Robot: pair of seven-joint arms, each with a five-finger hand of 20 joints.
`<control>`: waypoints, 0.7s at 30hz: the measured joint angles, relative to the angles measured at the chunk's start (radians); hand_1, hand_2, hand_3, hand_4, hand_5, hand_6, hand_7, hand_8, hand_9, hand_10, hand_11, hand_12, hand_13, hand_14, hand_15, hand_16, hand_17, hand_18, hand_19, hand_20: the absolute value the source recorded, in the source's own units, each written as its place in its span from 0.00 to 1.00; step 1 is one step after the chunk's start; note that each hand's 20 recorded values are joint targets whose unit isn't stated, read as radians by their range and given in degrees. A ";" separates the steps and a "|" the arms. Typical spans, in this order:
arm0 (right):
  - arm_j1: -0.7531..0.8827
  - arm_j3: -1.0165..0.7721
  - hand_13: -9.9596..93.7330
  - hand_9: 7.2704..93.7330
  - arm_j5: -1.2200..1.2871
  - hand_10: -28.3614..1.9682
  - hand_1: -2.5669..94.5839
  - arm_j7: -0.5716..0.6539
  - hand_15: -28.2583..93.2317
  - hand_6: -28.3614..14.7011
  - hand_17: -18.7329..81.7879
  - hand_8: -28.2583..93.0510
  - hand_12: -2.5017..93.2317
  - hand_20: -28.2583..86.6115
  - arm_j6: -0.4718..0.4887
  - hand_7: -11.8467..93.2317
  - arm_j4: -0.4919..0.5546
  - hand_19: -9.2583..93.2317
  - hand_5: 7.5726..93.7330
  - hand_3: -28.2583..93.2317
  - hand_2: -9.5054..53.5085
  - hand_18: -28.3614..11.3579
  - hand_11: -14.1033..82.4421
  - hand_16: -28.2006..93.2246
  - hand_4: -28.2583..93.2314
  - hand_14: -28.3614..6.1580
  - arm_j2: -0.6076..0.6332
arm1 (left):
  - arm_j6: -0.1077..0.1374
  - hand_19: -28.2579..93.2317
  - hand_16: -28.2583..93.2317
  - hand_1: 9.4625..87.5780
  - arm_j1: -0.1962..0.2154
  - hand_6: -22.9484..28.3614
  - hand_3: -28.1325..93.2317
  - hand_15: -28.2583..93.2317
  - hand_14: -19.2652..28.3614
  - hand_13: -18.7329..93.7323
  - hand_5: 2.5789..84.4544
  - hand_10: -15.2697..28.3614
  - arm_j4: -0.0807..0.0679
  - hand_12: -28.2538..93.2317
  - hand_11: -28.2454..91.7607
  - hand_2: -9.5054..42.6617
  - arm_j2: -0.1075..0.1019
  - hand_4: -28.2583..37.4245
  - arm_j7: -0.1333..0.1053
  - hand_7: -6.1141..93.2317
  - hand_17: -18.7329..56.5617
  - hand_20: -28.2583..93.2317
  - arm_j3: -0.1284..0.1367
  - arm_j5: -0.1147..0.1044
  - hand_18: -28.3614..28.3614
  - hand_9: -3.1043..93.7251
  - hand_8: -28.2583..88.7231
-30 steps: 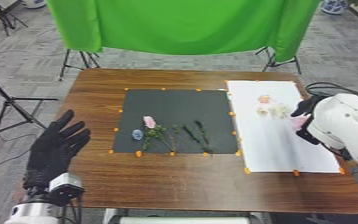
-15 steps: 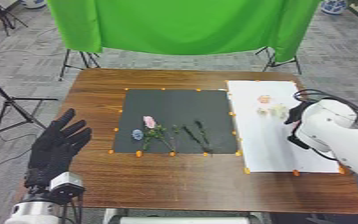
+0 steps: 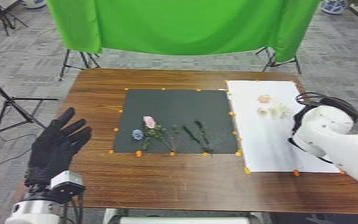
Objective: Arrange flowers
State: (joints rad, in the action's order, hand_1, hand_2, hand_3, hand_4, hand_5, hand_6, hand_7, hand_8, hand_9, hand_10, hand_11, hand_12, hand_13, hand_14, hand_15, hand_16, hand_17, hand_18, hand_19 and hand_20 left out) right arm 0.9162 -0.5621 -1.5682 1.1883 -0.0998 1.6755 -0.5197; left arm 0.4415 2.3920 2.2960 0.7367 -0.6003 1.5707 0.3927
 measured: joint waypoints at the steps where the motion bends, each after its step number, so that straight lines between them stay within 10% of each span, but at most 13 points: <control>1: 0.001 0.010 0.92 0.92 -0.014 0.60 0.66 0.002 0.75 0.60 0.81 0.28 0.33 0.37 -0.028 0.39 0.000 1.00 0.74 0.82 0.00 0.43 0.22 0.34 0.00 0.75 0.001 | -0.001 0.66 0.13 0.26 -0.001 0.63 0.77 0.70 0.95 0.35 0.42 0.79 0.000 0.32 0.47 0.32 0.001 0.12 0.003 0.16 0.15 0.28 0.000 0.002 0.95 0.36 0.17; 10: 0.006 0.060 0.95 0.98 -0.096 0.65 0.68 0.008 0.75 0.63 0.82 0.28 0.36 0.42 -0.122 0.41 0.012 1.00 0.80 0.83 0.00 0.42 0.24 0.35 0.00 0.80 0.016 | -0.016 0.66 0.13 0.26 0.004 0.63 0.76 0.69 0.95 0.35 0.41 0.79 0.000 0.32 0.47 0.32 0.019 0.12 0.028 0.16 0.15 0.28 0.023 0.017 0.96 0.36 0.18; 16: 0.007 0.062 0.95 0.98 -0.145 0.65 0.67 -0.002 0.75 0.63 0.82 0.28 0.37 0.44 -0.163 0.41 0.064 1.00 0.81 0.84 0.00 0.41 0.24 0.36 0.00 0.80 0.037 | -0.074 0.66 0.13 0.25 0.082 0.62 0.75 0.68 0.95 0.35 0.41 0.78 0.006 0.32 0.47 0.30 0.036 0.12 0.088 0.16 0.15 0.28 0.153 0.045 0.98 0.36 0.18; 21: -0.004 0.058 0.95 0.98 -0.180 0.65 0.67 -0.036 0.75 0.63 0.82 0.28 0.37 0.45 -0.166 0.41 0.120 1.00 0.81 0.85 0.00 0.41 0.24 0.36 0.00 0.81 0.045 | -0.108 0.66 0.14 0.25 0.151 0.62 0.75 0.68 0.96 0.35 0.41 0.79 0.013 0.33 0.46 0.30 0.047 0.13 0.091 0.15 0.15 0.27 0.232 0.048 1.00 0.36 0.18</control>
State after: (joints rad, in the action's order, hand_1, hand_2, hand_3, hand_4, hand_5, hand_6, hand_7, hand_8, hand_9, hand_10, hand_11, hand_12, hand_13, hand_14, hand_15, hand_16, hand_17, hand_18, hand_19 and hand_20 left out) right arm 0.9124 -0.5040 -1.7482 1.1523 -0.2655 1.7954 -0.4750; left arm 0.3339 2.5430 2.3090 0.7834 -0.5096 1.8023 0.4403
